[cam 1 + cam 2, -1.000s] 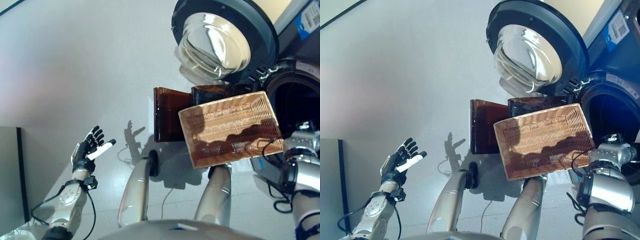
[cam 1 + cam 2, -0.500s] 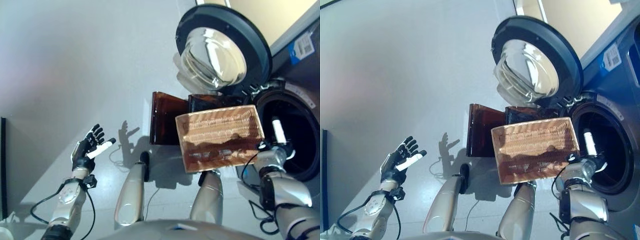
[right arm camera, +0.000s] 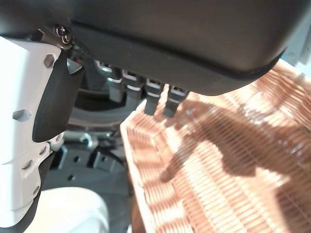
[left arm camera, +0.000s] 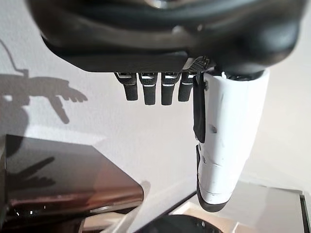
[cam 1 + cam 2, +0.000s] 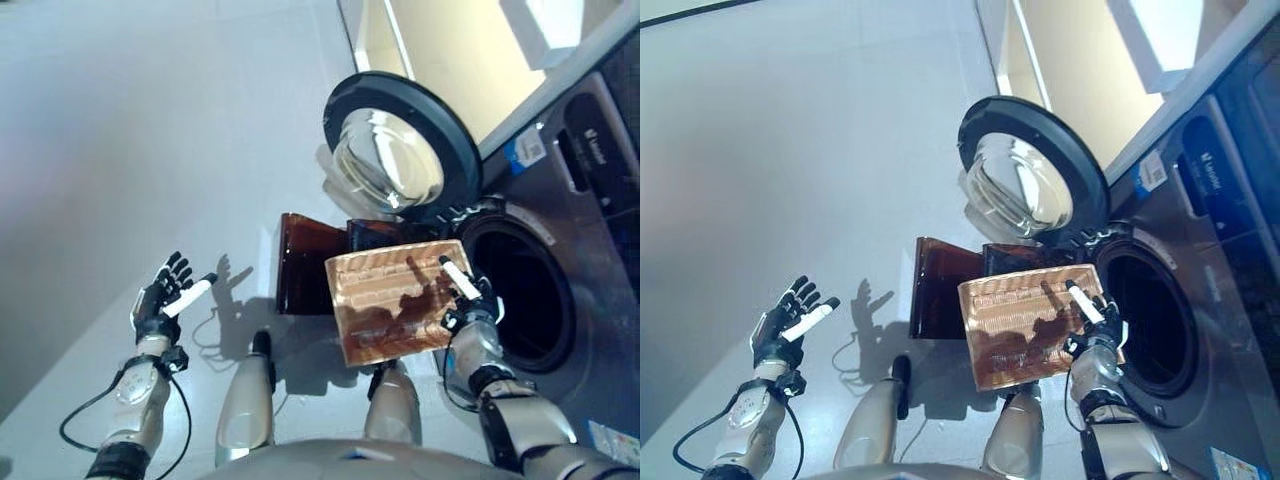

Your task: Pick up the clothes and place them into the washing machine

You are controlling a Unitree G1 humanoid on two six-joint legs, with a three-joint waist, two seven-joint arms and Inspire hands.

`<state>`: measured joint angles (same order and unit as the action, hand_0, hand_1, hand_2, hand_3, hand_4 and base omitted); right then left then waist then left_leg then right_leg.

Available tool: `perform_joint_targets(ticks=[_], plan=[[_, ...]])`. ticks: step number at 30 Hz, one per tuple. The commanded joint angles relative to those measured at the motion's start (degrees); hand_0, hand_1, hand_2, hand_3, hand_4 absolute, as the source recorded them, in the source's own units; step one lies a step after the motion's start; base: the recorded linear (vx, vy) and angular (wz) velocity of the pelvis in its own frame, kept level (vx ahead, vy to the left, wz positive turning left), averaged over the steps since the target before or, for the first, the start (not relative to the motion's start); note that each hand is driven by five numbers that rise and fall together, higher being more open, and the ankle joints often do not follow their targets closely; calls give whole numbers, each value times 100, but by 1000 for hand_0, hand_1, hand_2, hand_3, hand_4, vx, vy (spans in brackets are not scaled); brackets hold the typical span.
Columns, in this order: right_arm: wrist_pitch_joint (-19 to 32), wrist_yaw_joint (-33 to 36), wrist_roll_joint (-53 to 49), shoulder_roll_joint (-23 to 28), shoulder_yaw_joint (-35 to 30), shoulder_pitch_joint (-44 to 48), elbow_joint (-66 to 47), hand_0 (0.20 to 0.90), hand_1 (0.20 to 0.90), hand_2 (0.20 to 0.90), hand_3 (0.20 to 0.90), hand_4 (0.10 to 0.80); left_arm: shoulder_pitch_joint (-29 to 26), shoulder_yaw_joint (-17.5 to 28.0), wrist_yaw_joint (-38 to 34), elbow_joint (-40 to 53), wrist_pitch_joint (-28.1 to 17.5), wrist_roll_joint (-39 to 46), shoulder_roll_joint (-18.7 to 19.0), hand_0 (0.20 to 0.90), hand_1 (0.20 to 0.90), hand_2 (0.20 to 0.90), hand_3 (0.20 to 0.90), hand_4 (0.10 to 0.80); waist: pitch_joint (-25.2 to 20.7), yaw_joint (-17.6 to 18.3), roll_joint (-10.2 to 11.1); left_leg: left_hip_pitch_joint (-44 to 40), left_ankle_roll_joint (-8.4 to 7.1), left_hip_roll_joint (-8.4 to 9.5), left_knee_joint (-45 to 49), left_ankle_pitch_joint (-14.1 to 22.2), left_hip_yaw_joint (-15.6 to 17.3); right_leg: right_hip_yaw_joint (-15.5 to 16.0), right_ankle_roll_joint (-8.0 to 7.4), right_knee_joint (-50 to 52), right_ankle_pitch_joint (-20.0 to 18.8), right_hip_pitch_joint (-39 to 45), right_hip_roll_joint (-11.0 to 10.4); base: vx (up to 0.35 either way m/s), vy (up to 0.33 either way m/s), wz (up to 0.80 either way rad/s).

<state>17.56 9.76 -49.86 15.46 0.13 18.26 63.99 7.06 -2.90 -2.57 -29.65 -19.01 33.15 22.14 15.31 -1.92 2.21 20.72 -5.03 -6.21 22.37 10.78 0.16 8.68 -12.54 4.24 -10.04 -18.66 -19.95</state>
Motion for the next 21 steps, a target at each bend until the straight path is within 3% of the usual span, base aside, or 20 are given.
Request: perform_joint_targets(ticks=[1,12,21], plan=[[382,-44,320,166,49,-200,-399,900,900,900,900,800,119,306,-80,89,-510,-268,119,900,900,900,900,800,-156,-6,6,-260,-457,-332,-1378,-1373,-235,24,-246,-69,-270,531,-305,36,7,-12],[115,125,1976,-57,638,-812,-307,900,900,900,900,800,-80,299,-290,-846,-497,-737,-160,900,900,900,900,800,-602,138,94,-1099,-481,-548,-2212,-1659,-18,107,-246,-427,-392,936,-58,56,-2,-13],[46,62,2293,-247,715,-1296,-315,900,900,900,900,800,-51,215,-325,-1382,-339,-1152,-358,900,900,900,900,800,-1006,211,94,-1769,-488,-705,-2534,-1647,155,82,-246,-539,-174,1373,99,76,8,-10]])
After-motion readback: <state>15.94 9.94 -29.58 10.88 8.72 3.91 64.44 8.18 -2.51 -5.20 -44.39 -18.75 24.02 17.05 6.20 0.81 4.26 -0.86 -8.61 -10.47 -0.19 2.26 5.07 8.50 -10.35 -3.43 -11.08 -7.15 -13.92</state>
